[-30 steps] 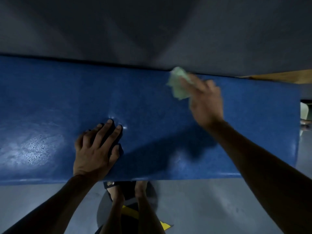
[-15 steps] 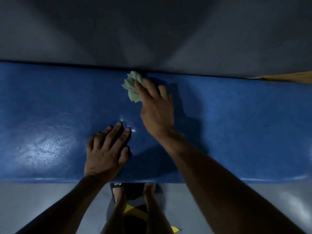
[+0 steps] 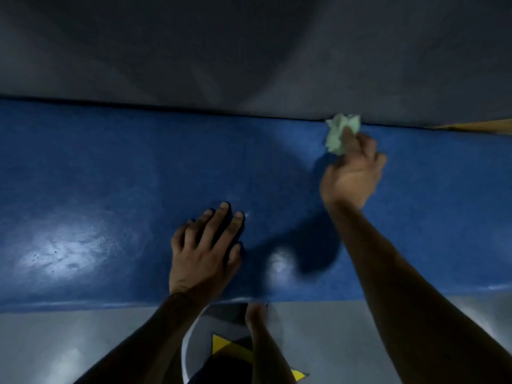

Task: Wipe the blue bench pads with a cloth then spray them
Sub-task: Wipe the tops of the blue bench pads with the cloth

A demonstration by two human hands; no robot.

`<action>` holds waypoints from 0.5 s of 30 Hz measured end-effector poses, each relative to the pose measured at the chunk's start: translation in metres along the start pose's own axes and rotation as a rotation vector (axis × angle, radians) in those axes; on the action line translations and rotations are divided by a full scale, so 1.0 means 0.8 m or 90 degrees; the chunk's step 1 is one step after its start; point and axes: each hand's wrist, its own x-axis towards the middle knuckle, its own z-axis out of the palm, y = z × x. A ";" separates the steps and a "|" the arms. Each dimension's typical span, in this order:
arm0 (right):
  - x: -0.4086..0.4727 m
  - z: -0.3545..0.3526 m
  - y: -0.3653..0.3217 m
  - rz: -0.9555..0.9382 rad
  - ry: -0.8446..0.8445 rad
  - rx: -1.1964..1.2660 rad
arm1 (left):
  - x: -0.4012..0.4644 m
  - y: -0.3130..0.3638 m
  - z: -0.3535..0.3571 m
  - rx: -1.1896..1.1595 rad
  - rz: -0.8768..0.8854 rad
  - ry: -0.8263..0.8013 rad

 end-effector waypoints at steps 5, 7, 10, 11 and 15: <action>-0.062 0.033 -0.151 -0.183 -0.089 0.002 | 0.000 -0.008 -0.011 -0.027 0.016 -0.018; -0.065 0.035 -0.170 -0.284 -0.146 -0.015 | 0.002 -0.008 -0.017 -0.056 0.024 -0.019; -0.038 0.023 -0.135 -0.384 -0.190 -0.078 | 0.003 -0.022 -0.037 -0.110 0.046 0.006; -0.025 0.019 -0.108 -0.390 -0.186 -0.106 | 0.004 -0.033 -0.044 -0.121 0.049 0.019; -0.001 -0.013 0.001 -0.230 -0.106 -0.125 | 0.017 -0.109 -0.073 -0.111 0.019 0.054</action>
